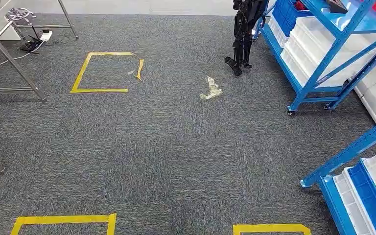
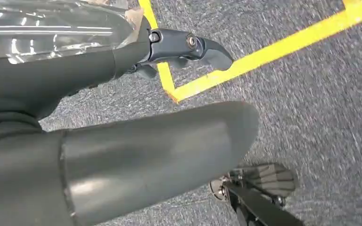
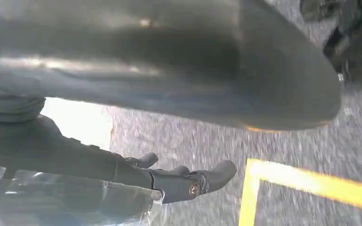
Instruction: Take the parts from the cabinet and place them on the table.
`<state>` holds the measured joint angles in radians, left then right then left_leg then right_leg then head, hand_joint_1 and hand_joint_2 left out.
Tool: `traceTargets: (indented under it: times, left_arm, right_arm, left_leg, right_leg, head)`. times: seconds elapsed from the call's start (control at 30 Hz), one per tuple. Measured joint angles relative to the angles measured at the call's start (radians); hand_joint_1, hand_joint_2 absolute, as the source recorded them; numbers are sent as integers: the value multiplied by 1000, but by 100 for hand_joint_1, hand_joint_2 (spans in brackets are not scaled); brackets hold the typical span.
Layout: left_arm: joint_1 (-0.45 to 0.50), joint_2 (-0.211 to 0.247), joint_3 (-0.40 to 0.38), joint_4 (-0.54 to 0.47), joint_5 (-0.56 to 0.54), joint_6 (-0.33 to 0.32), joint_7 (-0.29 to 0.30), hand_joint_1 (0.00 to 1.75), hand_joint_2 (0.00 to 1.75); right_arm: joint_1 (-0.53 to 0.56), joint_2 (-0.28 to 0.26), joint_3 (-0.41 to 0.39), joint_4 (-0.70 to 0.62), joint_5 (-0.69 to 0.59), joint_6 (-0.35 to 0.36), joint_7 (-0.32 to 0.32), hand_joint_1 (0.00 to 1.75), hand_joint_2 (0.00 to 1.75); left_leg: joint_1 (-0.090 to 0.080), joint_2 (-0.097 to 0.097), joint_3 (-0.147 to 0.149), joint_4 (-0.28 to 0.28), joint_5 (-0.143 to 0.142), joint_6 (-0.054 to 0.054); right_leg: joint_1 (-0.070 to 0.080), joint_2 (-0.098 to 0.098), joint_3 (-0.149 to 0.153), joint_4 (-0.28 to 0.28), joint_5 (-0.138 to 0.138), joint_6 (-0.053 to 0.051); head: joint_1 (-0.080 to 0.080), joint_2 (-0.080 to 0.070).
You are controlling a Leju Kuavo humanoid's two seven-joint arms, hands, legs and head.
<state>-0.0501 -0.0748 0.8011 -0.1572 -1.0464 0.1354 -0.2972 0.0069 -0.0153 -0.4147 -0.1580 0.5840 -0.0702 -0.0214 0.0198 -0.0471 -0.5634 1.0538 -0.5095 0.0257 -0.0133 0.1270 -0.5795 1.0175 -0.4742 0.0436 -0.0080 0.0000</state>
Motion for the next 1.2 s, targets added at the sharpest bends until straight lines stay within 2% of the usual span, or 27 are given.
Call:
traceTargets:
  times: [0.03, 0.07, 0.1, 0.17, 0.2, 0.23, 0.27, 0.33, 0.37, 0.4, 0.53, 0.57, 0.6, 0.63, 0.7, 0.73, 0.77, 0.8, 0.83, 0.87, 0.9, 0.93, 1.03, 1.07, 1.1, 1.13, 1.2]
  left_arm:
    - [-1, 0, 0, 0, 3, 1, -2, 0, 0]
    - [-2, 0, 2, 0, 8, 2, -2, 0, 0]
    - [-1, 2, 5, 0, 11, 3, -4, 0, 0]
    - [1, 3, 9, 0, 13, 3, -4, 0, 0]
    - [1, 4, 10, 0, 14, 3, -4, 0, 0]
    - [1, 4, 11, 0, 14, 3, -4, 0, 0]
    - [0, 4, 14, 0, 14, 3, -4, 0, 0]
    - [0, 4, 14, 0, 14, 3, -4, 0, 0]
    - [0, 5, 14, 0, 14, 3, -4, 0, 0]
    - [1, 5, 15, 0, 14, 3, -5, 0, 0]
    - [-5, 4, 16, 0, 14, 3, -6, 0, 0]
    - [-6, 4, 16, 0, 14, 3, -7, 0, 0]
    - [-7, 5, 16, 0, 16, 3, -9, 0, 0]
    - [-5, 3, 16, 1, 20, 5, -11, 0, 0]
    - [2, 3, 19, 5, 23, 10, -10, 0, 0]
    - [3, 3, 21, 6, 23, 11, -9, 0, 0]
    - [3, 3, 24, 7, 24, 12, -7, 0, 0]
    - [2, 3, 26, 8, 26, 12, -5, 0, 0]
    - [2, 3, 29, 8, 29, 13, -2, 0, 0]
    - [1, 3, 32, 8, 33, 14, 1, 0, 0]
    - [0, 2, 35, 8, 39, 15, 4, 0, 0]
    - [-1, 0, 40, 8, 42, 16, 5, 0, 0]
    - [-8, -5, 47, 8, 42, 34, 13, 0, 0]
    - [-13, -11, 48, 8, 42, 35, 22, 0, 0]
    - [-16, -11, 48, 8, 39, 34, 30, 0, 0]
    - [-16, -12, 48, 7, 32, 32, 37, 0, 0]
    - [-16, -12, 47, 7, 24, 26, 50, 0, 0]
  right_arm:
    - [0, 0, 0, 2, 2, -2, -5, 0, 0]
    - [1, 2, 0, 2, 3, -2, -9, 0, 0]
    - [-1, 2, 1, 2, 4, -3, -11, 0, 0]
    - [-6, 2, 1, 2, 6, -5, -15, 0, 0]
    - [-5, 3, 1, 2, 7, -5, -15, 0, 0]
    - [-5, 3, 1, 2, 8, -5, -15, 0, 0]
    - [-1, 4, 2, 3, 8, -5, -15, 0, 0]
    - [0, 4, 2, 3, 9, -6, -15, 0, 0]
    - [-3, 5, 2, 3, 9, -6, -15, 0, 0]
    - [-6, 5, 2, 3, 9, -6, -15, 0, 0]
    - [-4, 4, 2, 3, 9, -7, -16, 0, 0]
    - [-4, 4, 2, 4, 9, -7, -16, 0, 0]
    - [-5, 4, 2, 4, 9, -8, -16, 0, 0]
    - [-5, 2, 2, 4, 9, -11, -16, 0, 0]
    - [-8, 5, 2, 4, 12, -15, -18, 0, 0]
    - [-8, 6, 3, 4, 14, -18, -19, 0, 0]
    - [-7, 6, 3, 4, 17, -21, -19, 0, 0]
    - [-6, 7, 3, 4, 20, -22, -19, 0, 0]
    - [-7, 8, 5, 4, 22, -24, -18, 0, 0]
    - [-10, 11, 7, 4, 27, -25, -17, 0, 0]
    - [-11, 11, 8, 4, 31, -26, -15, 0, 0]
    - [-15, 12, 9, 3, 35, -29, -15, 0, 0]
    - [-8, 16, 10, 4, 40, -35, -6, 0, 0]
    - [-7, 16, 11, 4, 42, -39, -2, 0, 0]
    - [-6, 21, 11, 4, 36, -42, 7, 0, 0]
    - [-7, 24, 11, 4, 28, -44, 15, 0, 0]
    - [-9, 30, 10, 4, 19, -49, 15, 0, 0]
  left_leg:
    - [8, 15, 3, -11, 8, 13]
    - [3, 23, 7, -16, 9, 19]
    - [0, 36, 9, -19, 9, 26]
    - [-7, 70, 7, -19, 7, 29]
    - [-8, 84, 7, -19, 6, 29]
    - [-8, 91, 7, -19, 5, 29]
    - [-8, 108, 10, -19, 3, 26]
    - [-8, 126, 15, -19, -1, 20]
    - [-11, 133, 19, -19, -3, 16]
    - [-17, 140, 22, -20, -8, 9]
    - [-12, 175, 47, -31, -17, -13]
    - [-4, 160, 48, -24, -24, -21]
    - [-3, 101, 38, 4, -45, -24]
    - [-1, 65, 6, 73, -91, -25]
    - [-1, 45, -76, 230, -160, -28]
    - [-1, 44, -107, 277, -165, -29]
    - [0, 44, -114, 273, -143, -29]
    - [0, 44, -102, 229, -102, -28]
    - [2, 40, -70, 150, -48, -27]
    - [5, 24, -30, 57, 2, -26]
    - [11, -25, -6, -4, 16, -25]
    - [9, -22, -3, -14, 12, -23]
    - [-5, 6, 0, -15, 13, -4]
    - [3, 18, 1, -27, 21, 8]
    - [1, 27, 6, -33, 25, 16]
    - [0, 38, 7, -35, 25, 21]
    - [-4, 68, 6, -35, 23, 24]
  right_leg:
    - [2, -2, 1, 9, -3, 5]
    - [2, -52, -11, 32, -15, 2]
    - [4, -90, -41, 91, -48, -4]
    - [1, -113, -136, 274, -120, -10]
    - [0, -115, -160, 323, -130, -4]
    - [-1, -115, -160, 322, -126, 0]
    - [-3, -120, -117, 238, -89, 15]
    - [-3, -154, -21, 57, -29, 27]
    - [-1, -199, 4, 6, -13, 19]
    - [6, -208, 3, 9, -9, 16]
    - [16, -171, 3, 2, -6, -11]
    - [-10, -157, 19, -7, 2, -22]
    - [-6, -148, 21, -8, 4, -28]
    - [-6, -140, 21, -7, 5, -39]
    - [-1, -112, 21, -7, 3, -42]
    - [1, -97, 22, -7, 3, -42]
    - [2, -84, 24, -7, 3, -42]
    - [2, -70, 27, -6, 2, -42]
    - [1, -55, 30, -6, 2, -41]
    - [0, -40, 32, -5, 1, -40]
    - [1, -31, 29, -5, -1, -35]
    - [13, -18, 24, 2, -5, -27]
    - [3, 5, 11, -11, 2, -6]
    - [7, 0, 11, -4, 0, -2]
    - [5, -65, 0, 20, -13, -3]
    - [4, -99, -27, 73, -45, -6]
    - [1, -113, -111, 237, -113, -9]
  head:
    - [1, 0]
    - [2, 0]
    - [10, 0]
    - [13, 0]
    - [12, 0]
    - [13, 0]
    - [13, 0]
    - [13, 0]
    - [14, 0]
    - [13, 0]
    - [11, 0]
    - [8, 0]
    - [3, 0]
    - [0, 0]
    - [-1, 0]
    - [-1, 0]
    - [0, 0]
    - [-1, 0]
    - [-1, 0]
    - [-2, 0]
    - [-2, 0]
    - [0, 0]
    - [0, 0]
    - [1, 0]
    - [2, 0]
    - [8, 0]
    - [9, 0]
